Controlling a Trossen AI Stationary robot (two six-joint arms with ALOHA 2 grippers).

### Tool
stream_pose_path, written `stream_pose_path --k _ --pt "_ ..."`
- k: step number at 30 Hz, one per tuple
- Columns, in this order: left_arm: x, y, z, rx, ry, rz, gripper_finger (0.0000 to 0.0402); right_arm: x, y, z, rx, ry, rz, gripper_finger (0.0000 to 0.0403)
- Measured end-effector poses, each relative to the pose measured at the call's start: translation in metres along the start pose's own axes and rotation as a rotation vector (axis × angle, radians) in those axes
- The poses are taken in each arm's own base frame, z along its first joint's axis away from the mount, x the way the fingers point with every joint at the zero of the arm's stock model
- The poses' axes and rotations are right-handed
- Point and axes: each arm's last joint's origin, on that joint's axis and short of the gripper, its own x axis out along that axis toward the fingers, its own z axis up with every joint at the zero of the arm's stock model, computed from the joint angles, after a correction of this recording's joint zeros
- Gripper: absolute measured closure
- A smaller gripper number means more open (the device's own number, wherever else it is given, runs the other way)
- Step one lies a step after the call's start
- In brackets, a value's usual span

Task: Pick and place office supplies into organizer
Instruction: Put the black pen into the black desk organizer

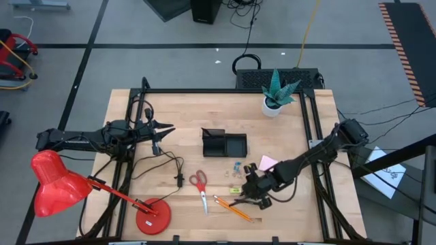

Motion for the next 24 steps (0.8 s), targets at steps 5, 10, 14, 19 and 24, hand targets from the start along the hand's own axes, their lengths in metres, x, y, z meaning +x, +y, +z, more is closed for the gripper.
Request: stream_pose_path --k 5,10,14,19,24 --pt "0.0 0.0 0.0 0.004 0.001 0.0 0.0339 0.004 -0.007 -0.004 0.011 0.035 0.075 0.0246" --pt "0.0 0.0 0.0 0.006 0.001 0.0 0.0339 0.015 -0.006 -0.014 0.01 0.08 0.058 0.0246" --pt "0.0 0.0 0.0 0.006 0.001 0.0 0.0339 0.033 -0.005 -0.015 0.007 0.094 0.039 0.0246" --pt "0.0 0.0 0.0 0.004 0.001 0.0 0.0339 0.049 -0.004 -0.02 0.007 0.145 0.031 0.0246" --pt "0.0 0.0 0.0 0.004 0.001 0.0 0.0339 0.055 -0.004 -0.025 0.027 0.19 0.031 0.0246"
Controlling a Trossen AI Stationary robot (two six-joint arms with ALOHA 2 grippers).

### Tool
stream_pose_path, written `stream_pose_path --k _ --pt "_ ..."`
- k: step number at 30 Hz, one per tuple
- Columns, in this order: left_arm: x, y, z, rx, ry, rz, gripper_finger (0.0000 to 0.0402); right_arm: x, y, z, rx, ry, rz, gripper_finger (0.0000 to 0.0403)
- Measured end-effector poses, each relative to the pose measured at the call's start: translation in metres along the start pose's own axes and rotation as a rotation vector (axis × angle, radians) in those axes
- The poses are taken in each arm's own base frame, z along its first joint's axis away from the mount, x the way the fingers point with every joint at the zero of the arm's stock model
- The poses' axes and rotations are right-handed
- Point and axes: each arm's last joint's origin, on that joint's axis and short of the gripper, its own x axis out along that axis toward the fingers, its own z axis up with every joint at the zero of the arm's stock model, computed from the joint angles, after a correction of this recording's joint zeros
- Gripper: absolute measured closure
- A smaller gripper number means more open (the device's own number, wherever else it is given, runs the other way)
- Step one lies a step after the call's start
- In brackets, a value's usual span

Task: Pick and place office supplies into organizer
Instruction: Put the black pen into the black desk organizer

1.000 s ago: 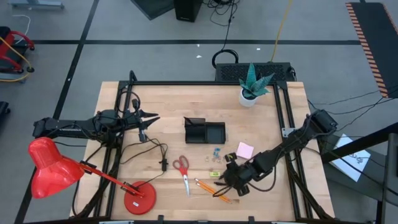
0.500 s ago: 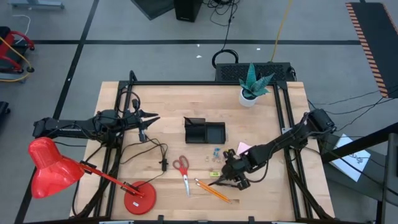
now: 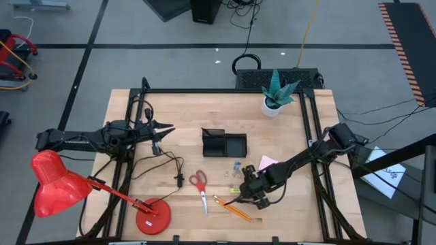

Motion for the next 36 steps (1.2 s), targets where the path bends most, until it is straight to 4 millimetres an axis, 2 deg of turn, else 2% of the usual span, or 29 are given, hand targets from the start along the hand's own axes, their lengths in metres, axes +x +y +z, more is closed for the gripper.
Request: stream_pose_path --k 4,7,16,23,29,36 --pt "0.0 0.0 0.0 0.0 0.0 0.0 0.0339 0.001 0.0 -0.001 0.023 0.012 0.003 0.0251" --pt "0.0 0.0 0.0 0.0 0.0 0.0 0.0339 0.001 0.0 -0.002 0.034 0.015 0.005 0.027" --pt "0.0 0.0 0.0 0.0 0.0 0.0 0.0339 0.002 0.001 -0.002 0.077 0.018 0.01 0.0382" --pt "0.0 0.0 0.0 -0.004 0.0 0.0 0.0339 -0.001 -0.002 -0.001 0.163 0.001 0.003 0.0373" --pt "0.0 0.0 0.0 -0.004 0.0 0.0 0.0339 -0.026 -0.005 0.005 0.171 -0.104 -0.023 0.0382" --pt "0.0 0.0 0.0 -0.004 0.0 0.0 0.0339 -0.075 -0.009 0.013 0.185 -0.321 -0.085 0.0382"
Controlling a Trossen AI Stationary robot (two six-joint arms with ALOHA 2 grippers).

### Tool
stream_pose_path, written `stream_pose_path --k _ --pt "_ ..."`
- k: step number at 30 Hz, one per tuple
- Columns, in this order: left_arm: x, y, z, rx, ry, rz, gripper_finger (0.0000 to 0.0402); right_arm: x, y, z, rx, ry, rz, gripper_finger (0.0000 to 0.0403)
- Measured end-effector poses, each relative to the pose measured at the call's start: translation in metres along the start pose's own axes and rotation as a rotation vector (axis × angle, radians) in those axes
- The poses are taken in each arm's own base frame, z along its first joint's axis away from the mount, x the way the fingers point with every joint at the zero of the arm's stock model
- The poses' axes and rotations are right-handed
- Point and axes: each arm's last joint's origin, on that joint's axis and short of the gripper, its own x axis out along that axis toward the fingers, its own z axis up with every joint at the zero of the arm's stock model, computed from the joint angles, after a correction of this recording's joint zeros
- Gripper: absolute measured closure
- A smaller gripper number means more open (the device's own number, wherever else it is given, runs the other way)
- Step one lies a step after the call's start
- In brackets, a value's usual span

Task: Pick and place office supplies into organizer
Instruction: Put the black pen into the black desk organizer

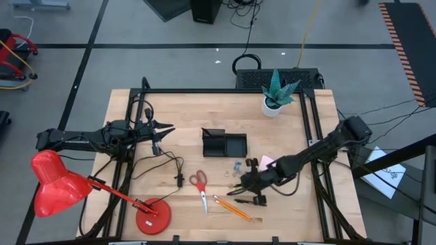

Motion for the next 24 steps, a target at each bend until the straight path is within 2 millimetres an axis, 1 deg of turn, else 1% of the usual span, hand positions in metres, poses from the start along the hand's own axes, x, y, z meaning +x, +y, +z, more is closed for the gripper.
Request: stream_pose_path --k 5,8,11,15,18,20,24 --pt "0.0 0.0 0.0 0.0 0.0 0.0 0.0339 -0.023 -0.001 0.017 -0.015 -0.174 0.015 0.0382" --pt "0.0 0.0 0.0 0.0 0.0 0.0 0.0339 -0.027 -0.001 0.024 -0.029 -0.254 0.02 0.0382" --pt "0.0 0.0 0.0 0.0 0.0 0.0 0.0339 -0.028 -0.001 0.03 -0.045 -0.318 0.011 0.0382" --pt "0.0 0.0 0.0 -0.001 0.0 0.0 0.0339 -0.023 -0.001 0.035 -0.091 -0.376 -0.057 0.0379" --pt "0.0 0.0 0.0 0.0 0.0 0.0 0.0339 -0.022 -0.003 0.037 -0.131 -0.49 -0.057 0.0378" --pt "0.0 0.0 0.0 -0.001 0.0 0.0 0.0339 -0.021 -0.007 0.034 -0.134 -0.552 -0.064 0.0381" --pt "0.0 0.0 0.0 0.0 0.001 -0.001 0.0339 -0.014 -0.022 0.027 -0.119 -0.568 -0.054 0.0382"
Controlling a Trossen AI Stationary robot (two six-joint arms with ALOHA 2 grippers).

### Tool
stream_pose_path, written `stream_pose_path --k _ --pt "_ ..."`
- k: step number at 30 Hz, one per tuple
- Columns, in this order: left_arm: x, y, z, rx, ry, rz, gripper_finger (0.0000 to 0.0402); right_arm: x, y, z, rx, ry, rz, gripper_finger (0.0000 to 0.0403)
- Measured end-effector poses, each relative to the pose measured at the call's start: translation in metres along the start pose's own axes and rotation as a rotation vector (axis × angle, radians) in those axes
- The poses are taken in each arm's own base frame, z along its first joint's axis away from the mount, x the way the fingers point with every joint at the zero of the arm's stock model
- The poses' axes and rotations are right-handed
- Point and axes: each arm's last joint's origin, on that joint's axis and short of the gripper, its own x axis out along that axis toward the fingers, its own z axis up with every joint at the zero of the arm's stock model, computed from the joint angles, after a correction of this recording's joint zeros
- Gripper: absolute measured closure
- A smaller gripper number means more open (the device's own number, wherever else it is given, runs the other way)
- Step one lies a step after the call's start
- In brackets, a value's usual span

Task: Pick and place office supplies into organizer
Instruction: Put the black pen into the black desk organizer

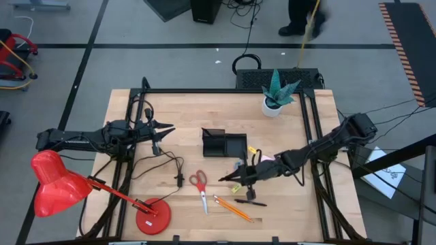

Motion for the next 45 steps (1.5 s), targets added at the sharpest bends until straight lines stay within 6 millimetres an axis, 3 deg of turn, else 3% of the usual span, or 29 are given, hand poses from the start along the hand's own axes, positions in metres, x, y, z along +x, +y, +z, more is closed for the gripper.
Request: stream_pose_path --k 10,16,22,29,36,45 --pt "0.0 0.0 0.0 0.0 0.0 0.0 0.0339 0.005 -0.063 0.012 0.016 -0.182 -0.047 0.038" --pt "0.0 0.0 0.0 0.007 0.0 0.0 0.0339 0.002 -0.111 0.01 0.059 -0.234 -0.118 0.038" --pt "0.0 0.0 0.0 0.011 0.0 0.0 0.0339 -0.007 -0.144 0.012 0.097 -0.341 -0.102 0.0381" --pt "0.0 0.0 0.0 0.018 0.0 0.001 0.0339 -0.003 -0.157 0.009 0.106 -0.41 -0.103 0.0381" --pt "0.0 0.0 0.0 0.018 0.001 0.007 0.0339 0.028 -0.166 -0.008 0.123 -0.353 -0.108 0.0381" --pt "0.0 0.0 0.0 0.017 0.001 0.007 0.0339 0.053 -0.198 -0.029 0.206 -0.294 -0.167 0.038"
